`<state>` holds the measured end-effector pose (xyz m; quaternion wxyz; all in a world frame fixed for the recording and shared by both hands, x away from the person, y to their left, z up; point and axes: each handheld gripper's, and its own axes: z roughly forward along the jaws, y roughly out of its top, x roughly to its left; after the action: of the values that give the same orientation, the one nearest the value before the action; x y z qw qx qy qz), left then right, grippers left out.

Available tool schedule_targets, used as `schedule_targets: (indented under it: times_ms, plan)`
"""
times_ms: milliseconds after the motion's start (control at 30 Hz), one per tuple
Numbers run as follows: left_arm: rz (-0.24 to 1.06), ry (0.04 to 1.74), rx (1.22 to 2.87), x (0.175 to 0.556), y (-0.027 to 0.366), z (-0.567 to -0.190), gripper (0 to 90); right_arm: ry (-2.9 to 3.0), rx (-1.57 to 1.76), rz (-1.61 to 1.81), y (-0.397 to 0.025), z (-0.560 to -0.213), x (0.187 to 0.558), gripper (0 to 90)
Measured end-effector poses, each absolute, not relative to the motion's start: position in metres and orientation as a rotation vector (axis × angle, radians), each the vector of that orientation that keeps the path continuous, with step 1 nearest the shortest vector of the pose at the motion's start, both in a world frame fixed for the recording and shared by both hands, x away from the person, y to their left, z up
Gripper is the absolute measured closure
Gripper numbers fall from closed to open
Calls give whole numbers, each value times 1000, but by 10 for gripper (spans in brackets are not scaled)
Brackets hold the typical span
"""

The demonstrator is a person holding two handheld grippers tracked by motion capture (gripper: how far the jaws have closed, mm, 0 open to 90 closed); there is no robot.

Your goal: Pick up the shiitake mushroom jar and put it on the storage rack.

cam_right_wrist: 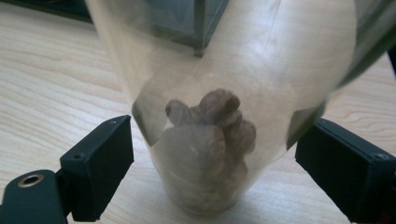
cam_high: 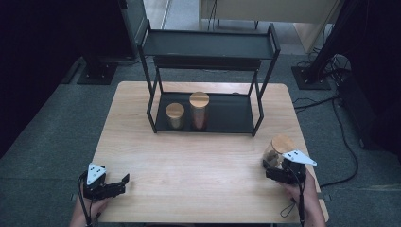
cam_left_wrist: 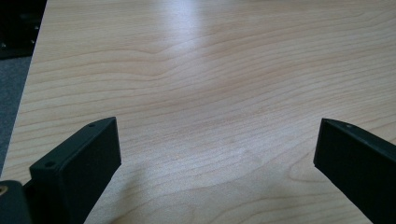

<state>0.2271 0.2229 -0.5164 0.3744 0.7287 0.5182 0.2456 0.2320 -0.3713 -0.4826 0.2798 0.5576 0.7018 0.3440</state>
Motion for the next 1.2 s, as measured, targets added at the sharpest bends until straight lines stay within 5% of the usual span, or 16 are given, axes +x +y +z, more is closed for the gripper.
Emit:
schedule_targets:
  times_ms: [1200]
  plan:
    - [614,1315,1869,227,223,-516,9,1887,1451,912,-354,-441,252,246]
